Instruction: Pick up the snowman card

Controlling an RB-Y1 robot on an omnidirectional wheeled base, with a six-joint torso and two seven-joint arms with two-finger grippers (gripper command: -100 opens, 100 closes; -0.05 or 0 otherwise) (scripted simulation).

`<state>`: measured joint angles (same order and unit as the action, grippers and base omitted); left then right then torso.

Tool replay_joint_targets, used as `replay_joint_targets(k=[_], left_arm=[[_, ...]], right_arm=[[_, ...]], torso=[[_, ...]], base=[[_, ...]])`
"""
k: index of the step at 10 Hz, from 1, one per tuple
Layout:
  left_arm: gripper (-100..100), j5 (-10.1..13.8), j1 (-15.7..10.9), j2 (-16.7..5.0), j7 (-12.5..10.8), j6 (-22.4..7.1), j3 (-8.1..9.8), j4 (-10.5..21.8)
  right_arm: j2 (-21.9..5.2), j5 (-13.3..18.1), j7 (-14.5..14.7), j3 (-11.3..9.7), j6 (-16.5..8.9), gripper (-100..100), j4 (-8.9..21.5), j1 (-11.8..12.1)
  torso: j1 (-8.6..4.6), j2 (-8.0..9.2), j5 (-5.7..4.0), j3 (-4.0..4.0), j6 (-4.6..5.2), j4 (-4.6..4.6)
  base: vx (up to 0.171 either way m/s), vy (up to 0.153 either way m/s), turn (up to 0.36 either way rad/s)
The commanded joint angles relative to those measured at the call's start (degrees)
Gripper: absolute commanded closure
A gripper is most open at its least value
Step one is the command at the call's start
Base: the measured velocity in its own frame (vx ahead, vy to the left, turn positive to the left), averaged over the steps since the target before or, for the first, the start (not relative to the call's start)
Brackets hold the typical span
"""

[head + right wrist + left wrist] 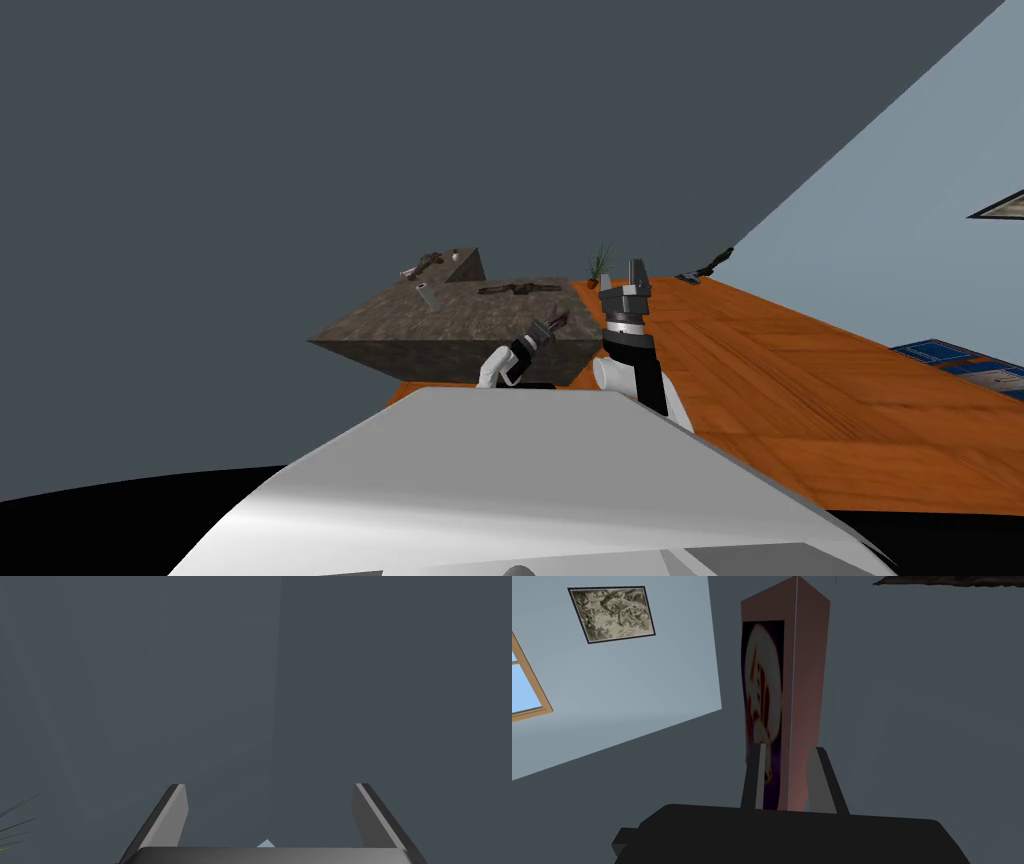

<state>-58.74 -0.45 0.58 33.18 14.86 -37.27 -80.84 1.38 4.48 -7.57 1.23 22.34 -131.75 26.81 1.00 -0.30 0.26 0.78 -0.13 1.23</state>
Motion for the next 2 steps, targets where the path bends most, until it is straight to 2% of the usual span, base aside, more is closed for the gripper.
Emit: replay_joint_targets(k=[1, 2], left_arm=[[100, 0.0, 0.0, 0.0, 0.0, 0.0, 0.0, 0.0], [0, -0.05, -0.19, 0.11, -0.11, -0.13, -0.18, 0.05]], right_arm=[[0.0, 0.0, 0.0, 0.0, 0.0, 0, 0.0, 0.0], [0.01, 0.0, 0.0, 0.0, 0.0, 0, 0.0, 0.0]], torso=[[0.0, 0.0, 0.0, 0.0, 0.0, 0.0], [-0.13, 0.07, -0.04, -0.03, -0.05, 0.01]], base=[[0.021, 0.032, -0.021], [0.004, 0.006, 0.003]])
